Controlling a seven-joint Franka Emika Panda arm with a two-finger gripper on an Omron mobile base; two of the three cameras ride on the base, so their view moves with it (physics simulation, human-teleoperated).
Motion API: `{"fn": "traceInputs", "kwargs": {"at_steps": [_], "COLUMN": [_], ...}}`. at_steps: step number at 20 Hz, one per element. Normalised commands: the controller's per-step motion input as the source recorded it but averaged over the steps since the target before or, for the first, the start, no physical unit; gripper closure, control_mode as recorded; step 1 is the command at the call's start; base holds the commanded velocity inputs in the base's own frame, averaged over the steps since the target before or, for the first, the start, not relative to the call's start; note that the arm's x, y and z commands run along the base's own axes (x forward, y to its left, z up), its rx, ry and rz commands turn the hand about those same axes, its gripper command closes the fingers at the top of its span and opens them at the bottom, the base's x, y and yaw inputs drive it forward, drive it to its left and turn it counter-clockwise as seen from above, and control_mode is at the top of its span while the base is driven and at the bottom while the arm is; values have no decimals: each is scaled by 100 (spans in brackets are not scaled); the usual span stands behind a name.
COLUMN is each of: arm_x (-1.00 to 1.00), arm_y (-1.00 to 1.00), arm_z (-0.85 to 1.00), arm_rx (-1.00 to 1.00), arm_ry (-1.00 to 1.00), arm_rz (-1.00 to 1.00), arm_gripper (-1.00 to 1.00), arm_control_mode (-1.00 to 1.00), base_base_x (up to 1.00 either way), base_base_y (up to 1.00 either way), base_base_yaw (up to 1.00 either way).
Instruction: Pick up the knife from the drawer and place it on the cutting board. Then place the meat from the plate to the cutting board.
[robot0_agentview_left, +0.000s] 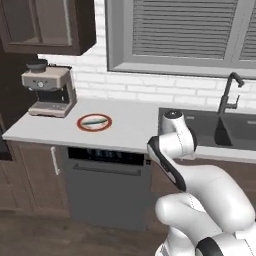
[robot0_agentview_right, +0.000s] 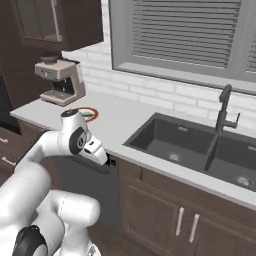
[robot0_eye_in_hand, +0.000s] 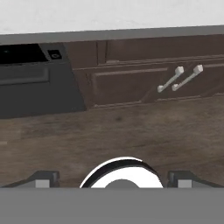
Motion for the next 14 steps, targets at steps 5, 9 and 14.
{"fn": "traceInputs", "kwargs": {"at_steps": [5,9,14], "arm_x": [0,0,0], "arm_y": [0,0,0], "arm_z": [0,0,0], "arm_rx": [0,0,0], "arm_ry": [0,0,0], "arm_rz": [0,0,0], "arm_gripper": [-100,-100,-100], "arm_control_mode": [100,100,100], "base_base_x": [78,54,65], "base_base_y": [100,100,89], "base_base_yaw": [-17,-28,-35]}}
